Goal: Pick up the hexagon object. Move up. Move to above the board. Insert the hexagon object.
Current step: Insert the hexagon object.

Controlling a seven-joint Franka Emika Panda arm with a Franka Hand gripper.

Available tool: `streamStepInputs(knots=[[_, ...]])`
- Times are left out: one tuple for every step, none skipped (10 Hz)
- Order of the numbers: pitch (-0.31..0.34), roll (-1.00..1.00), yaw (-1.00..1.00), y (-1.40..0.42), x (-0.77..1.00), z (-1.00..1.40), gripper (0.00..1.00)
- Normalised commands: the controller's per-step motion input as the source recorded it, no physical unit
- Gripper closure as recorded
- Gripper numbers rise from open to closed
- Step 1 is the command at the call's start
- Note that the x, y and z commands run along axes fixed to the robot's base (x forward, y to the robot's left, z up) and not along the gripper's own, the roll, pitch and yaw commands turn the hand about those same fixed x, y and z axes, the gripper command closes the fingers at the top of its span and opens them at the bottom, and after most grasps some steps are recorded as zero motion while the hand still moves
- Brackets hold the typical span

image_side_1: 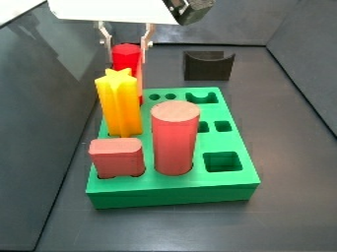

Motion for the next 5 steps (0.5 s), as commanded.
streamStepInputs(knots=[[-0.036, 0.0, 0.02, 0.0, -0.17, -0.03, 1.0], [-0.043, 0.0, 0.0, 0.0, -0.2, -0.01, 1.0], [-0.066, -0.03, 0.0, 0.0, -0.19, 0.0, 1.0], [-0.086, -0.04, 0.0, 0.0, -0.17, 0.0, 1.0], [-0.099, -0.06, 0.0, -0.04, -0.08, 0.0, 1.0]])
